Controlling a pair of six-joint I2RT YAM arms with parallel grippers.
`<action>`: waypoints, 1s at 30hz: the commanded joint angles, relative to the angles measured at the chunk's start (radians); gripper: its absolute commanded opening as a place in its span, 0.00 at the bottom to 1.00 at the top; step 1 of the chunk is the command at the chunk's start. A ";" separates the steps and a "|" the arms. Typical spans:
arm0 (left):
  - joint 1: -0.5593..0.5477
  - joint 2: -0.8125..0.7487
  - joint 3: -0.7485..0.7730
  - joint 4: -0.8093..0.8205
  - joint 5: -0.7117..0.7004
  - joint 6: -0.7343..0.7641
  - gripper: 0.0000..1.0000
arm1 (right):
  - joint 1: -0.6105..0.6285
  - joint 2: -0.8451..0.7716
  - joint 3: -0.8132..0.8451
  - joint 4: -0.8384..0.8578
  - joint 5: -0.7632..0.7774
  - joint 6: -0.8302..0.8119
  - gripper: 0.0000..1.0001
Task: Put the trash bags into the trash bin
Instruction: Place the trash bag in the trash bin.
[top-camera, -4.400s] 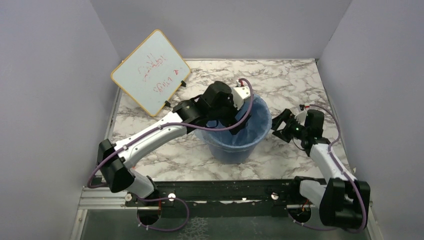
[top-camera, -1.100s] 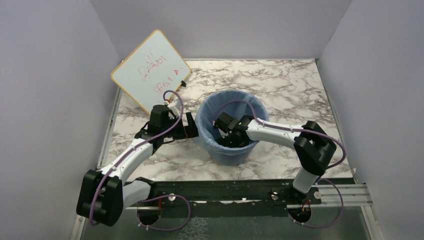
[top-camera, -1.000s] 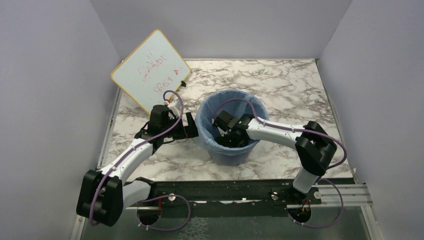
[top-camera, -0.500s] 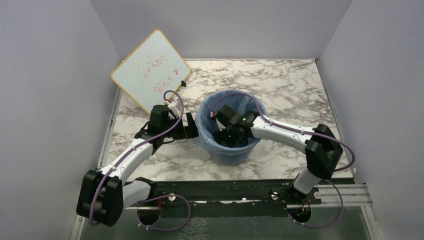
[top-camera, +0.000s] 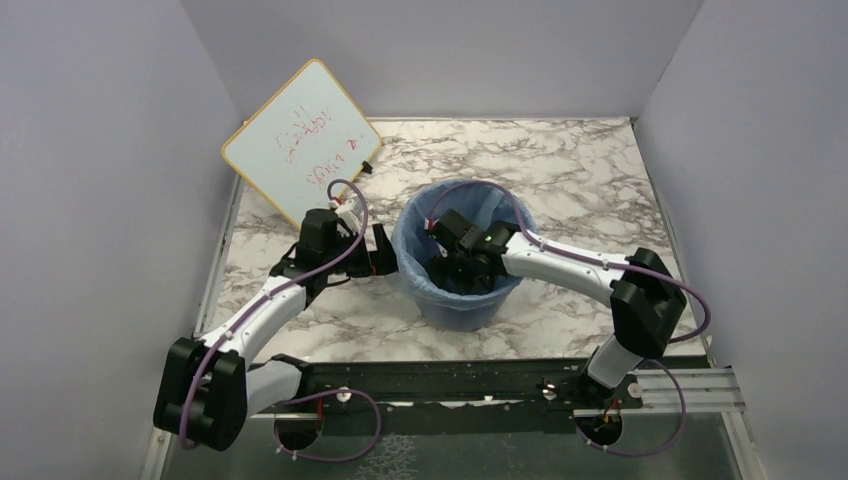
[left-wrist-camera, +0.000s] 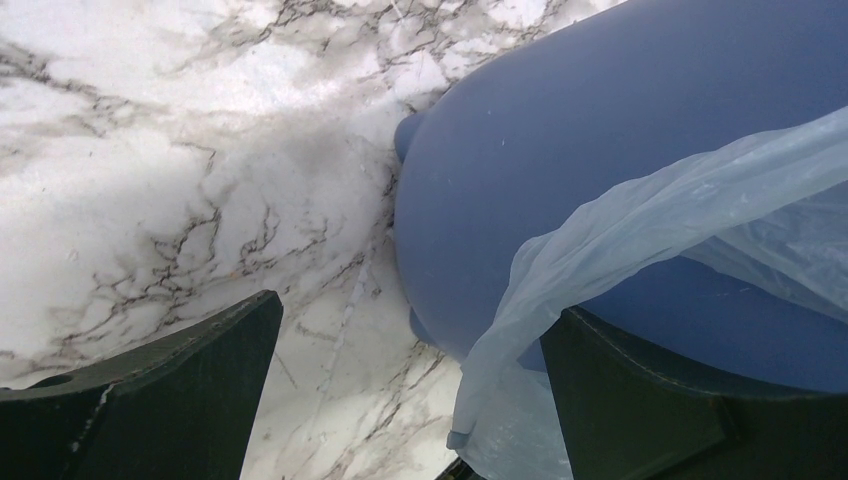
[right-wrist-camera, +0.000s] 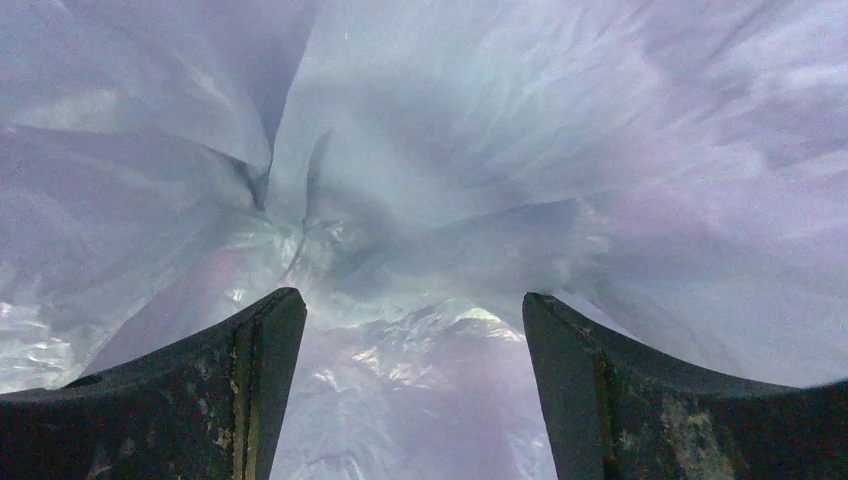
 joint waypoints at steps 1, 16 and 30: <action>0.001 0.029 0.023 0.135 0.045 -0.045 0.99 | -0.001 -0.026 0.000 0.067 0.162 0.032 0.86; -0.016 0.083 0.027 0.232 -0.030 -0.056 0.99 | -0.116 -0.042 0.061 0.054 0.038 -0.038 0.87; -0.016 0.084 -0.001 0.161 -0.002 -0.019 0.99 | -0.116 -0.156 0.025 -0.044 -0.101 -0.026 0.86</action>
